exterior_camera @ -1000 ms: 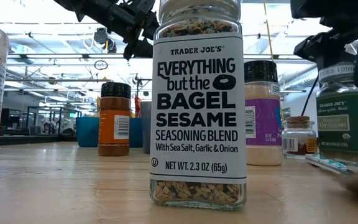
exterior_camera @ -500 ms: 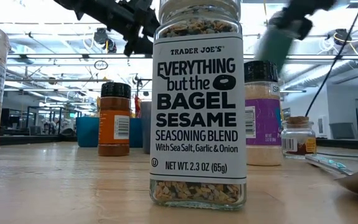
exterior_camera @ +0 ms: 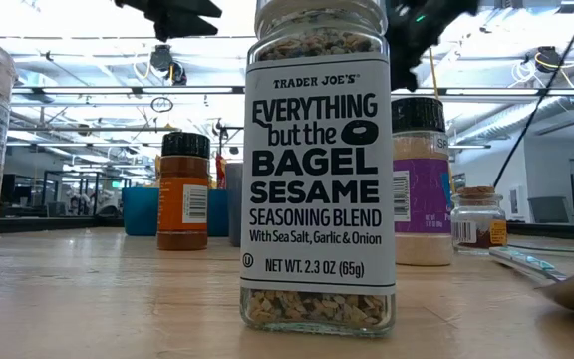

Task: Pick & Place Food Item
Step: Put the green seasoning bottle into the green bin

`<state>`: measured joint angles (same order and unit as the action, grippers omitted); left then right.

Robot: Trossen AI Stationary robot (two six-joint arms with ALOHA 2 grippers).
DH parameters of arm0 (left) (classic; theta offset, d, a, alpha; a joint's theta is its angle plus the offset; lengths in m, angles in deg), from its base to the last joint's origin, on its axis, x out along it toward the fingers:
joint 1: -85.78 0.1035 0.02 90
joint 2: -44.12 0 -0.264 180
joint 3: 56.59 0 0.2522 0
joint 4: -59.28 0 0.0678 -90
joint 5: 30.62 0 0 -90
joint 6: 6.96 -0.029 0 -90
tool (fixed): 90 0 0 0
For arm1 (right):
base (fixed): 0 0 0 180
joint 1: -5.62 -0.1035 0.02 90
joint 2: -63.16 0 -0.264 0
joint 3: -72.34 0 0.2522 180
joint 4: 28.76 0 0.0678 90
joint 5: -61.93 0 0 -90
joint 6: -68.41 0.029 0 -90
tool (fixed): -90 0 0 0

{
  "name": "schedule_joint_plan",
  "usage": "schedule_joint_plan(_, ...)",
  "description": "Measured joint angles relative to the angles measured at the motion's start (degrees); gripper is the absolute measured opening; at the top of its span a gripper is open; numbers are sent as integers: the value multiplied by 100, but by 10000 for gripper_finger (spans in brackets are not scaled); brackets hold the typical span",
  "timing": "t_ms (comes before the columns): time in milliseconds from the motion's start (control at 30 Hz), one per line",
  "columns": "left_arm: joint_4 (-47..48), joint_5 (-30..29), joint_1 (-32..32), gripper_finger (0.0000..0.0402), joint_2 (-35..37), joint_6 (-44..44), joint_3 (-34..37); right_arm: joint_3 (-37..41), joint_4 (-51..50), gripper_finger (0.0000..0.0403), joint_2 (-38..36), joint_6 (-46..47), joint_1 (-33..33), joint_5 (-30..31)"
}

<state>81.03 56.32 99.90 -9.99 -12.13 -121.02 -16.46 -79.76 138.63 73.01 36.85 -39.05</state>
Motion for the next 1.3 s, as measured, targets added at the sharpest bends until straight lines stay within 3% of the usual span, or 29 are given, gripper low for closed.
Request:
schedule_joint_plan(167,-174,-8,252,271,378,-7,505,-1166,-959,193,1334,-915,1039,39)
schedule_joint_plan(400,-181,-8,585,271,961,55,959,-1384,-727,193,2503,-1446,1479,-2)
schedule_joint_plan(867,100,-6,868,271,1312,-29,998,-1389,19,193,3403,-1476,1407,27)
schedule_joint_plan(1033,134,-6,869,271,1309,-34,998,-1395,142,194,3420,-1713,1399,425)
schedule_joint_plan(1300,133,-6,869,271,1309,-23,998,-1394,191,328,3296,-1892,1325,542)
